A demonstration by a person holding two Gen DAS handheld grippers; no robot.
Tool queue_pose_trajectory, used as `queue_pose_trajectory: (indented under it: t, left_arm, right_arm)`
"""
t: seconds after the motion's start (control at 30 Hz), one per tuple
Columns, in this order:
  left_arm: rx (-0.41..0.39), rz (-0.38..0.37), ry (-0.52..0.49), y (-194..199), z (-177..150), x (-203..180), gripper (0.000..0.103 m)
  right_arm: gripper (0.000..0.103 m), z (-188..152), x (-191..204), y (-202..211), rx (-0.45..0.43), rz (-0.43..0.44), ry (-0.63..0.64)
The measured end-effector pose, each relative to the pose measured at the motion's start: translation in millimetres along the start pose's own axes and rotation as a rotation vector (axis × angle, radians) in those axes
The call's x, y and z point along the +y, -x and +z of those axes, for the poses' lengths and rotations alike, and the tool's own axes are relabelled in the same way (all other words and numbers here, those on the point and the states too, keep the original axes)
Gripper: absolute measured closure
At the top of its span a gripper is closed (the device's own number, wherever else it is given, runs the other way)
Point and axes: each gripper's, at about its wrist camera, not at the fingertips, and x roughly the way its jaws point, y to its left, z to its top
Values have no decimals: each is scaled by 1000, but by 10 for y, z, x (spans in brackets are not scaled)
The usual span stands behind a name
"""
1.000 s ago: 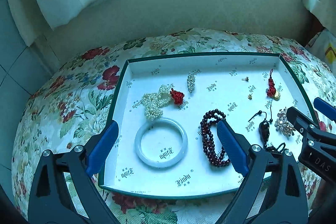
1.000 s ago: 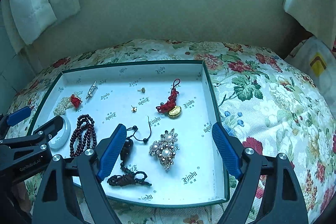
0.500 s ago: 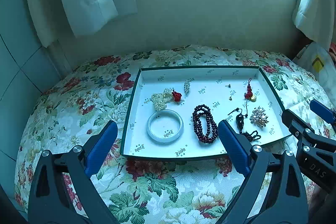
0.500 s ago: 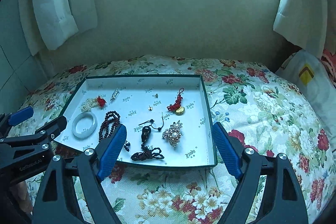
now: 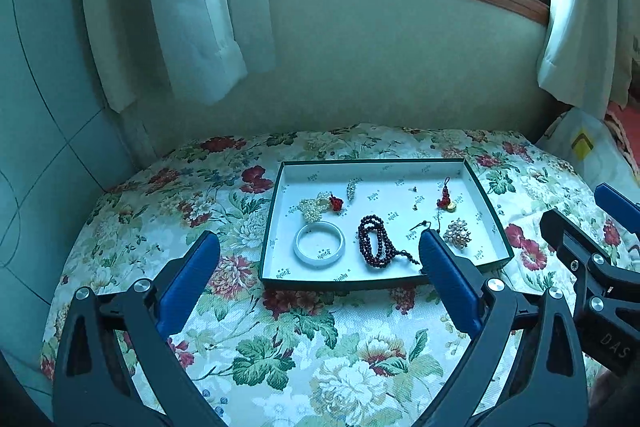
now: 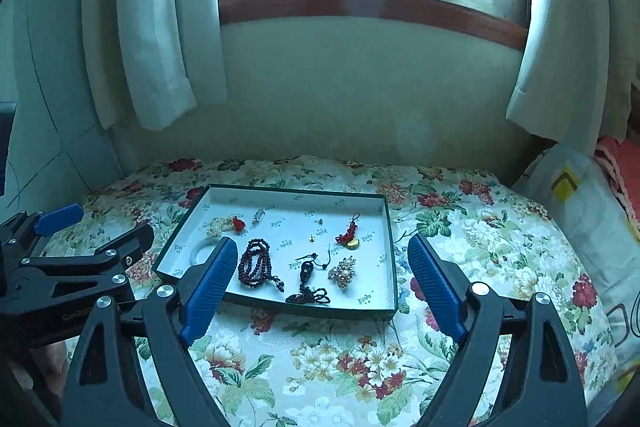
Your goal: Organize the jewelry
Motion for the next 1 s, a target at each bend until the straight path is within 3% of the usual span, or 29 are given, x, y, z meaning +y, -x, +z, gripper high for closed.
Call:
queue_pose_trajectory:
  t: [0.47, 1.0]
  left_arm:
    - [-78, -3, 22, 844, -133, 75, 2]
    - [-122, -10, 17, 1266, -272, 59, 2]
  right_arm:
    - [17, -41, 108, 758, -91, 34, 7]
    - [17, -142, 146, 1135, -134, 45, 21]
